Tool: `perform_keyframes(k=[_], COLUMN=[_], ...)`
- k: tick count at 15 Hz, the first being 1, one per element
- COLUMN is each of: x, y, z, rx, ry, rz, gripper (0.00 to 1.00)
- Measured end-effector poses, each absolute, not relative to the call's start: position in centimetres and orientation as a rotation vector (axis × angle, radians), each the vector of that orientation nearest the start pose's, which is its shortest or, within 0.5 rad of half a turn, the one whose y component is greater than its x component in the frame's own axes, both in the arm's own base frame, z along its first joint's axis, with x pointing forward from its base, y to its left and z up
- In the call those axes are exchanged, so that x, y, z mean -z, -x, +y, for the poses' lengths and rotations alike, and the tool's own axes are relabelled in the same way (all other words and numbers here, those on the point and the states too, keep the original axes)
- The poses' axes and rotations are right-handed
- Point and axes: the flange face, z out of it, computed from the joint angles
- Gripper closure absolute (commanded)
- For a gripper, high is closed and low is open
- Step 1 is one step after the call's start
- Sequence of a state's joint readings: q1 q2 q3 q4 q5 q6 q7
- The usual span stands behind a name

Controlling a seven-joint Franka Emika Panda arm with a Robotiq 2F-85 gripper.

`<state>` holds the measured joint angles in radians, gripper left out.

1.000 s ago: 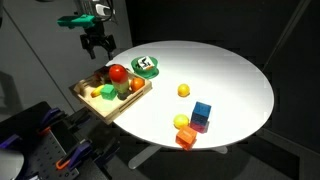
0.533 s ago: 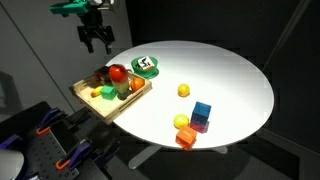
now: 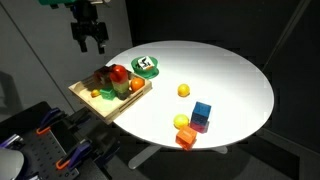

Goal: Put the green block in the box

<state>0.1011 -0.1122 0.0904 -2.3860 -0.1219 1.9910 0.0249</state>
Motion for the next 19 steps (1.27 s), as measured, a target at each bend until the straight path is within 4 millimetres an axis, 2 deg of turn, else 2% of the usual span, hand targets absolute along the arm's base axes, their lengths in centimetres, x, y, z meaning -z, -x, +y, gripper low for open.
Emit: perform_keyframes(k=[6,12,19], x=[-36.0,-37.7,-37.9], y=[-42.5,-41.5,-41.4], z=[7.0,6.7,6.6], rx=[-0.408,-0.271,-0.213], ry=[3.260,3.265,3.263], rz=[-0.265,-0.160,-0.143], gripper=[0.00,0.00,0.00])
